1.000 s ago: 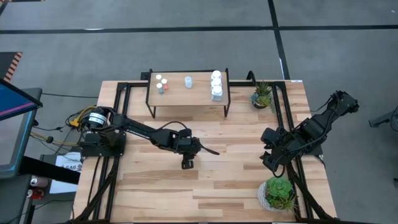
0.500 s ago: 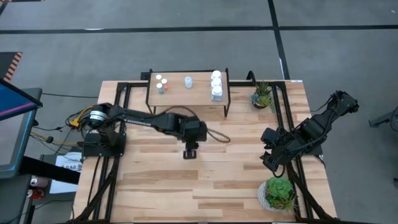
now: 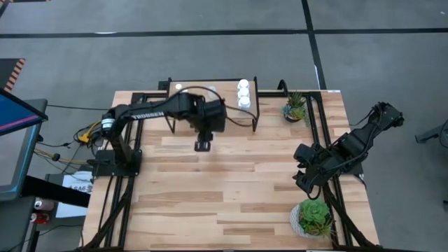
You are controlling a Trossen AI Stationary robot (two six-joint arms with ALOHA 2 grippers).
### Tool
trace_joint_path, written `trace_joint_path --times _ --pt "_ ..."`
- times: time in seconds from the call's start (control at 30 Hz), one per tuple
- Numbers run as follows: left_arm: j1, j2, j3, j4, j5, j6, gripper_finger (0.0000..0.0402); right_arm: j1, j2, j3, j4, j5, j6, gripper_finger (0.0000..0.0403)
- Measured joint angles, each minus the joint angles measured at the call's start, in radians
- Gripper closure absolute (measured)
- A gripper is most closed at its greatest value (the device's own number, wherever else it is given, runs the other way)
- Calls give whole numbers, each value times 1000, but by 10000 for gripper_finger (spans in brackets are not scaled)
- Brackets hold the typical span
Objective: Pick and place medicine bottles onto shelf by color
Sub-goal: Put the bottom small transparent pill bottle on the shelf aligned with the other small transparent pill bottle
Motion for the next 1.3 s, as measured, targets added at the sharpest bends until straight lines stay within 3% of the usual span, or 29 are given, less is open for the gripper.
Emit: trace_joint_path --times 0.47,0.67,1.3 --pt "226 -16 -1 17 64 152 286 0 0 0 1 0 45 132" --pt "315 -6 -2 124 96 183 289 0 0 0 0 0 47 132" --pt "402 -5 -69 179 121 233 282 0 0 0 0 0 47 132"
